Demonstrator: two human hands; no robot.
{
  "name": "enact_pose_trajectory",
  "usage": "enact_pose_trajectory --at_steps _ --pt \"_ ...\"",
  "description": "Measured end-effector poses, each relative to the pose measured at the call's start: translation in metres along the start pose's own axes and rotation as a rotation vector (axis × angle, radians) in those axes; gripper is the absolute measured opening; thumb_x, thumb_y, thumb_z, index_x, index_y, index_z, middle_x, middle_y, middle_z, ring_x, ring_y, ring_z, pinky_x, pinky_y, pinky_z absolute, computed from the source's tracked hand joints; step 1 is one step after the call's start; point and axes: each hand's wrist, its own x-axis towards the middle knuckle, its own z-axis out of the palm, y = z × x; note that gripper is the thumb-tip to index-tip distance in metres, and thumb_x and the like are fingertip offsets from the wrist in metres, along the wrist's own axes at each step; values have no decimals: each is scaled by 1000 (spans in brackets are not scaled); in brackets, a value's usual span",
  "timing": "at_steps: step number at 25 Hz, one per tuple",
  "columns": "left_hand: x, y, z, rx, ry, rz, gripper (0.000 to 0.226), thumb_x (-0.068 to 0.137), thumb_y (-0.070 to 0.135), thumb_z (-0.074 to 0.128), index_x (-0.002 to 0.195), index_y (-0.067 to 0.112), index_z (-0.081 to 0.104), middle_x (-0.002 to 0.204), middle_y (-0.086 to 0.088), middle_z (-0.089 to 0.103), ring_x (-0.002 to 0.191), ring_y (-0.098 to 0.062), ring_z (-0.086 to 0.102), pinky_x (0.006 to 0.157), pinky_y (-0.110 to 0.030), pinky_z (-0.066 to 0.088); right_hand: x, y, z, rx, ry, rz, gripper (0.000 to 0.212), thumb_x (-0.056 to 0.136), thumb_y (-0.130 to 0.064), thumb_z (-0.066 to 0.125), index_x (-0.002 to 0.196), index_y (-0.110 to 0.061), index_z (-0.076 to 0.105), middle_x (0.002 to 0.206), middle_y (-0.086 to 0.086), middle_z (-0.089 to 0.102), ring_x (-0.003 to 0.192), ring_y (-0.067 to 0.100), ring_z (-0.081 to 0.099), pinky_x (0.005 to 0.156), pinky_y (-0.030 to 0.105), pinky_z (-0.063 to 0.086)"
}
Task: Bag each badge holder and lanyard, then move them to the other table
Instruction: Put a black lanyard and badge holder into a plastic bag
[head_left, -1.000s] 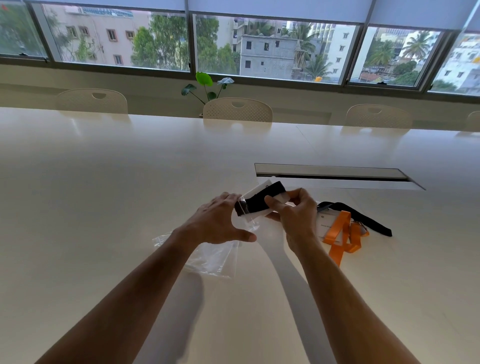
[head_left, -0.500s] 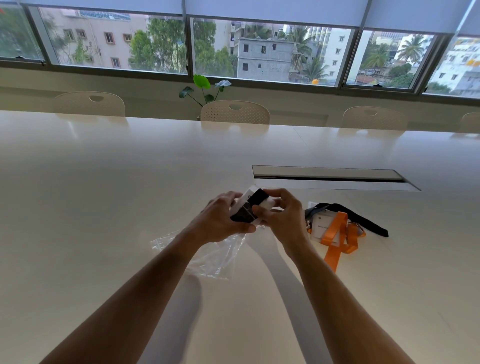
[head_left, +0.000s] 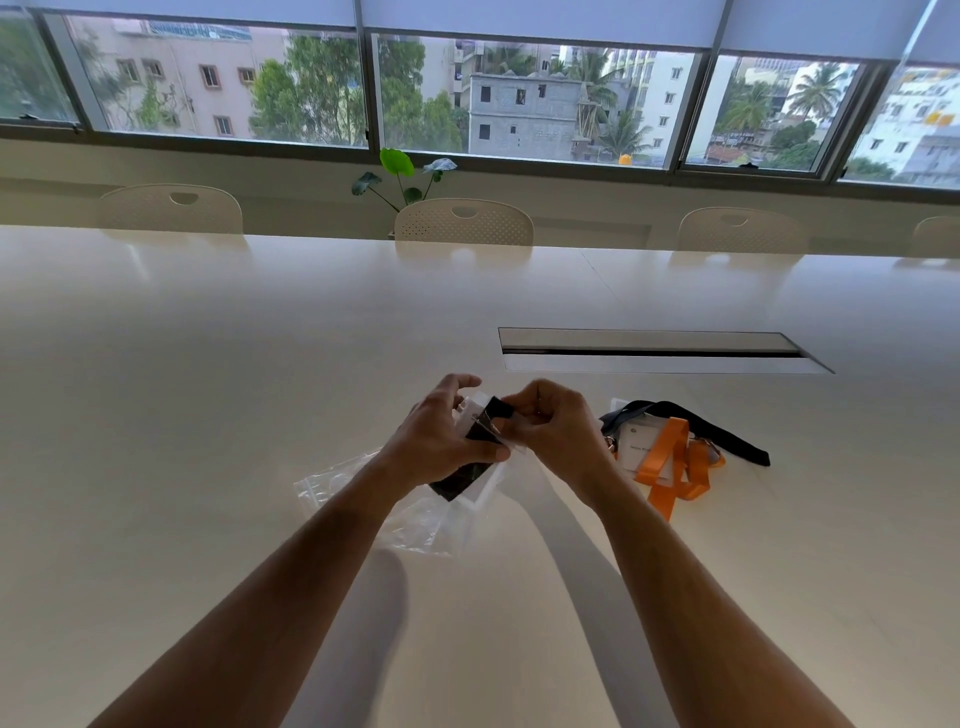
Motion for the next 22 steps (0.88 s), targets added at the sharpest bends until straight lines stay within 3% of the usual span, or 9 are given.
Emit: enact_pose_trajectory --at_steps 5,8,11,15,18,22 --pt "-1 -2 4 -5 24 4 88 60 44 87 132 35 38 111 6 49 99 -19 58 83 -33 54 4 -2 1 -147 22 4 13 82 -18 76 87 -19 64 88 -8 73 78 3 70 69 14 52" --pt "-2 -1 6 5 36 17 86 63 44 85 133 34 37 111 6 46 95 -16 57 75 -22 50 7 -4 1 -185 5 38 10 85 -22 73 86 -20 63 92 -5 71 85 5 68 75 20 50" --pt "-4 -1 7 -29 55 15 86 63 42 86 134 33 38 111 7 47 95 -14 58 77 -19 47 8 -8 -2 -216 -76 48 3 89 -21 68 88 -19 66 91 -7 70 88 5 65 80 25 50" --pt "-5 1 7 -79 67 10 82 65 35 86 133 29 40 106 8 54 90 -10 60 70 -13 45 9 -9 -4 -352 -121 -29 5 93 -27 62 92 -24 66 94 -12 60 82 -1 54 70 17 38" --pt "-5 4 6 -194 78 -1 77 67 35 85 130 27 44 109 3 58 97 -16 62 74 -14 49 7 -4 -3 -219 -76 -14 28 91 -42 60 111 -24 65 115 -4 59 98 8 60 80 25 51" --pt "-8 10 2 -301 117 -18 84 57 50 79 129 23 47 114 -1 60 99 -19 64 80 -23 54 -4 10 -2 109 -66 81 46 77 -47 70 116 -25 59 107 -3 68 93 11 70 74 24 58"
